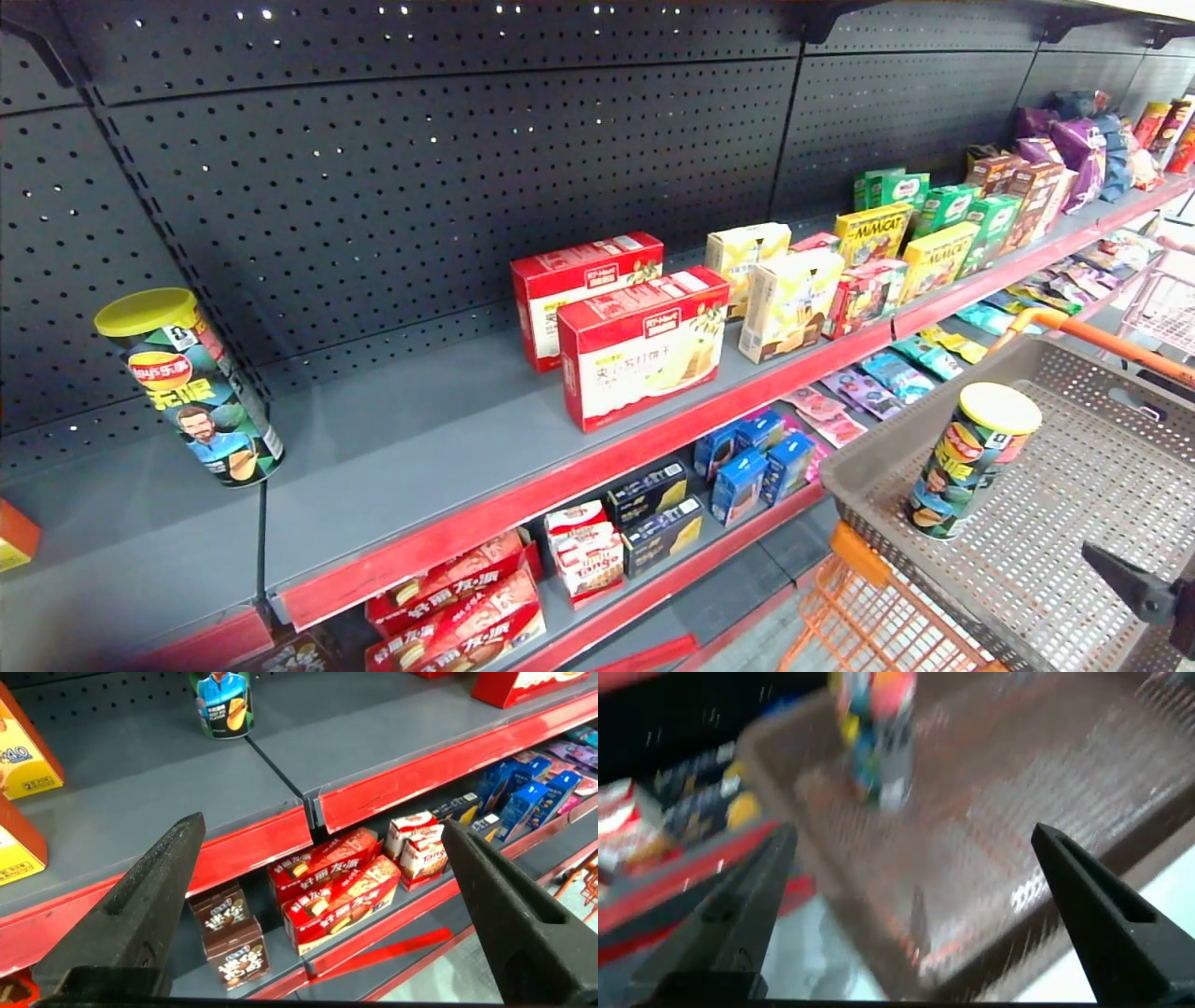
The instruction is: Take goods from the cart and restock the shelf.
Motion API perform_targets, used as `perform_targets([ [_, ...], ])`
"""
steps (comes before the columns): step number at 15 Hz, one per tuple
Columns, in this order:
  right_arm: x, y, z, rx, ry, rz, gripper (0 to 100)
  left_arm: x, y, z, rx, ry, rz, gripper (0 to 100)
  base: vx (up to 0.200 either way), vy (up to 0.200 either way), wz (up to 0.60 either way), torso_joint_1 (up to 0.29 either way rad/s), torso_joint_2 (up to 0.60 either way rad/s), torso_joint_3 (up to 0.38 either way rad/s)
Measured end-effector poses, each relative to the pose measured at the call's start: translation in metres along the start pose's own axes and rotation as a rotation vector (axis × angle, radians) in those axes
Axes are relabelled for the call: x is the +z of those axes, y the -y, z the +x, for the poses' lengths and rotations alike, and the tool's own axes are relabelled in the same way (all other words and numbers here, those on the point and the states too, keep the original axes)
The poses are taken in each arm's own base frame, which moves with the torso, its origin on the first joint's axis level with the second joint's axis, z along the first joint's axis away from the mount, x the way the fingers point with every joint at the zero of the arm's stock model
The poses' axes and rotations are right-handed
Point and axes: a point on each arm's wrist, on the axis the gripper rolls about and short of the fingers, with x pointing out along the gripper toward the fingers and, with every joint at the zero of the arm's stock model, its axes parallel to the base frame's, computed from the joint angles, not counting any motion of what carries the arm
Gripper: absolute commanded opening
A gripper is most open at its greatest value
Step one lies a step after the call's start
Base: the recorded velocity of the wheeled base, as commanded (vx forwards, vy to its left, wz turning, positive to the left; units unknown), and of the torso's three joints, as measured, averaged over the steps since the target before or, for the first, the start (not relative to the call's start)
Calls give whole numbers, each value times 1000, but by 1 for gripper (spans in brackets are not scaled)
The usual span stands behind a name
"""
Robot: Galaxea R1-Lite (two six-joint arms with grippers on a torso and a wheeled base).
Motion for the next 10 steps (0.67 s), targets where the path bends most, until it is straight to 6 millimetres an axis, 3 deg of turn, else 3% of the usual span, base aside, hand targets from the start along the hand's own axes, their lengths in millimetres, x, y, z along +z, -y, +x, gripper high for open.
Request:
perform_targets([
  [2,11,7,13,-30,110,-5,100,0,0,0,0,0,-1,100,0,0,0,0,0,0],
  [10,-7,6,28,61,5,37,100,0,0,0,1,0,-1,100,0,0,0,0,0,0],
])
